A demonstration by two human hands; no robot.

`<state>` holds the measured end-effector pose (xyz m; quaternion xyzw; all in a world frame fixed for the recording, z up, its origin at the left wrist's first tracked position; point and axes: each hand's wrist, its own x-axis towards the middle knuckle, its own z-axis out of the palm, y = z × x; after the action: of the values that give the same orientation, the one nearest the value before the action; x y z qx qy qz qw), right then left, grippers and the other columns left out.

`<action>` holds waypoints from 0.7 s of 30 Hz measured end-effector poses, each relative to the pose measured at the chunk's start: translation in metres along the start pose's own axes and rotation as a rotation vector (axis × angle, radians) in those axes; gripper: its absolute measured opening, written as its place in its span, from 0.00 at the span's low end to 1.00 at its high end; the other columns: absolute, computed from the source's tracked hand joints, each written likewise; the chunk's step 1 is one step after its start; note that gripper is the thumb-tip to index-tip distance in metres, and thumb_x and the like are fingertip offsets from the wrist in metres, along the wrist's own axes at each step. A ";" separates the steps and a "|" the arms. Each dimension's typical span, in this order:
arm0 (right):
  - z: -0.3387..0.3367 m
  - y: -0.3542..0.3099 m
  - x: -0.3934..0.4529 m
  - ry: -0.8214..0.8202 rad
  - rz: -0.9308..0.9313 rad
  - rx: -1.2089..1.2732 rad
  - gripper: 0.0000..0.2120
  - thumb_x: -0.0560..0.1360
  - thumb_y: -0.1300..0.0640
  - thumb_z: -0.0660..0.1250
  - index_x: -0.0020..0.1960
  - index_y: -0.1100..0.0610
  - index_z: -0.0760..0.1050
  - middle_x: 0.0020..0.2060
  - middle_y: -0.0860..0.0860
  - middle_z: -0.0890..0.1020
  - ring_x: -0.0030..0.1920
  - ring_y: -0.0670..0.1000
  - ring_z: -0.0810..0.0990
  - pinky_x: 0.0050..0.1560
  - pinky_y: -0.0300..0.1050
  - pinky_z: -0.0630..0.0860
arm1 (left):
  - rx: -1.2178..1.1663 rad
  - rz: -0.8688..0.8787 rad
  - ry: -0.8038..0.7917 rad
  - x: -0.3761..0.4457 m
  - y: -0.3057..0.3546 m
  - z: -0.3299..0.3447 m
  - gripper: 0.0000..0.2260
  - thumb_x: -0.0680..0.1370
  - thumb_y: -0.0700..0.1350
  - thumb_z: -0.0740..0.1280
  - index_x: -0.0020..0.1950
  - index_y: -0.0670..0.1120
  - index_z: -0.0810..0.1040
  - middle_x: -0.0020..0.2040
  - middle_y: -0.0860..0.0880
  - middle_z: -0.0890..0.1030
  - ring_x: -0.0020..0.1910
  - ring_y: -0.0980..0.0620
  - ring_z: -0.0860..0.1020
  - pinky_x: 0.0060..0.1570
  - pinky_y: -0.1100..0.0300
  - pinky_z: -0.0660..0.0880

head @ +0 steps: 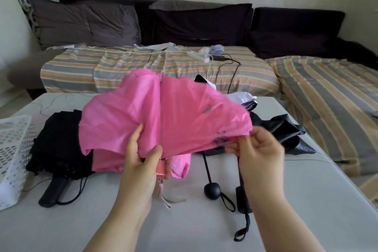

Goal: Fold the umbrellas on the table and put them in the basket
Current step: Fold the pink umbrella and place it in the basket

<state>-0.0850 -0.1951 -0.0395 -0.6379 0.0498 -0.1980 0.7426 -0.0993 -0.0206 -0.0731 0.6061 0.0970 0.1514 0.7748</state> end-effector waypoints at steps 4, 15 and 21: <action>-0.005 0.000 0.006 0.032 0.069 0.071 0.08 0.76 0.70 0.64 0.40 0.61 0.73 0.26 0.51 0.81 0.31 0.46 0.82 0.37 0.35 0.79 | -0.037 -0.018 -0.027 -0.004 0.002 0.003 0.23 0.78 0.36 0.62 0.62 0.65 0.71 0.32 0.47 0.80 0.24 0.51 0.75 0.22 0.62 0.70; -0.008 -0.006 0.008 -0.111 0.175 0.156 0.07 0.77 0.66 0.65 0.53 0.58 0.77 0.38 0.56 0.85 0.39 0.51 0.85 0.40 0.37 0.80 | -0.056 -0.058 -0.079 -0.003 0.002 0.000 0.23 0.79 0.37 0.62 0.66 0.61 0.69 0.28 0.47 0.75 0.24 0.50 0.73 0.19 0.65 0.64; -0.011 -0.007 0.009 -0.112 0.079 0.030 0.06 0.75 0.67 0.67 0.41 0.59 0.76 0.32 0.51 0.84 0.34 0.47 0.83 0.38 0.36 0.79 | -0.036 -0.026 -0.055 -0.003 0.003 -0.006 0.28 0.76 0.34 0.66 0.67 0.62 0.70 0.42 0.44 0.79 0.30 0.50 0.76 0.25 0.62 0.73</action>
<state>-0.0823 -0.2097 -0.0327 -0.6344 0.0306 -0.1332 0.7608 -0.1039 -0.0158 -0.0715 0.5946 0.0808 0.1264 0.7899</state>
